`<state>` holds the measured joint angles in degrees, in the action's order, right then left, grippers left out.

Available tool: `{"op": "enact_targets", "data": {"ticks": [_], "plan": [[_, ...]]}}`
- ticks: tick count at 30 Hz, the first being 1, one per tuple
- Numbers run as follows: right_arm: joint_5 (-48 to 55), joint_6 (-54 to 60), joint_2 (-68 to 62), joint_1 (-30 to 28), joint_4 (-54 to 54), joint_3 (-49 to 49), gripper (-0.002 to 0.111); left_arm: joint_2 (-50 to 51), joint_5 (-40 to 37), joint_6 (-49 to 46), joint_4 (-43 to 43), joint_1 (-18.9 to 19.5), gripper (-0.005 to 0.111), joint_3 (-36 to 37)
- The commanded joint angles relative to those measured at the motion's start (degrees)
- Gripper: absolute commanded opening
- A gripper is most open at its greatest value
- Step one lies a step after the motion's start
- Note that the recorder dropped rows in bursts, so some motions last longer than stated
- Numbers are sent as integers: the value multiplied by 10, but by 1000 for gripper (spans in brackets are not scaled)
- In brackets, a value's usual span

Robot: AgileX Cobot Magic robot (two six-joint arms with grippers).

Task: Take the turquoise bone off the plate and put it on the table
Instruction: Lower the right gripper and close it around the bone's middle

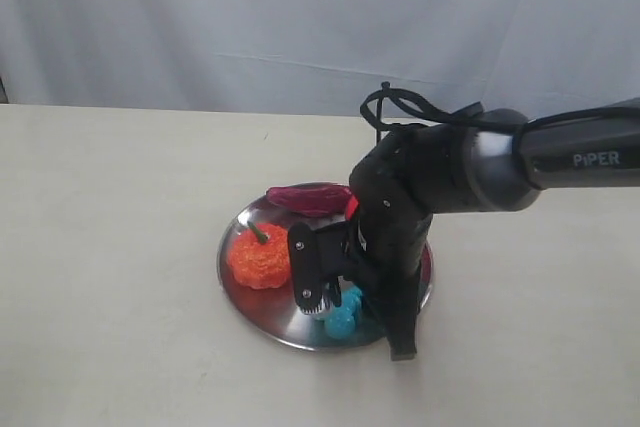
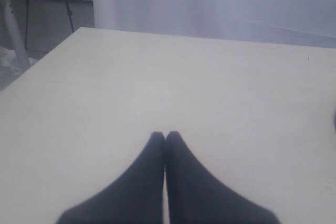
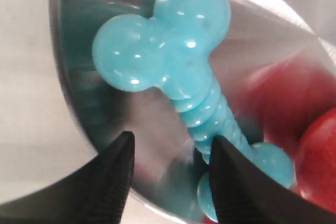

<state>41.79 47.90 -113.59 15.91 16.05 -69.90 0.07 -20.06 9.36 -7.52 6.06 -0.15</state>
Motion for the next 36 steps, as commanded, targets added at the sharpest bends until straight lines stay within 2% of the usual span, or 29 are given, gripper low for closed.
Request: {"op": "enact_targets", "data": {"ticks": [1, 5, 15, 17, 20, 22, 30, 36], "plan": [[-9, 1, 21, 3, -26, 0, 40, -1, 2, 1, 0, -3, 0, 1], [-37, 1, 33, 3, -37, 0, 25, -1, 2, 1, 0, -3, 0, 1], [-61, -5, 9, 3, -40, 0, 24, -1, 2, 1, 0, -3, 0, 1], [-61, -13, 6, 3, -40, 0, 31, -1, 2, 1, 0, -3, 0, 1], [-65, -25, 6, 3, -34, 0, 51, -1, 2, 1, 0, -3, 0, 1], [-70, -25, 6, 3, -20, 0, 60, -1, 2, 1, 0, -3, 0, 1], [-29, -31, 6, 3, -8, 0, 59, -1, 2, 1, 0, -3, 0, 1], [-55, -31, 0, 2, -2, 0, 59, -1, 2, 1, 0, -3, 0, 1]]}}
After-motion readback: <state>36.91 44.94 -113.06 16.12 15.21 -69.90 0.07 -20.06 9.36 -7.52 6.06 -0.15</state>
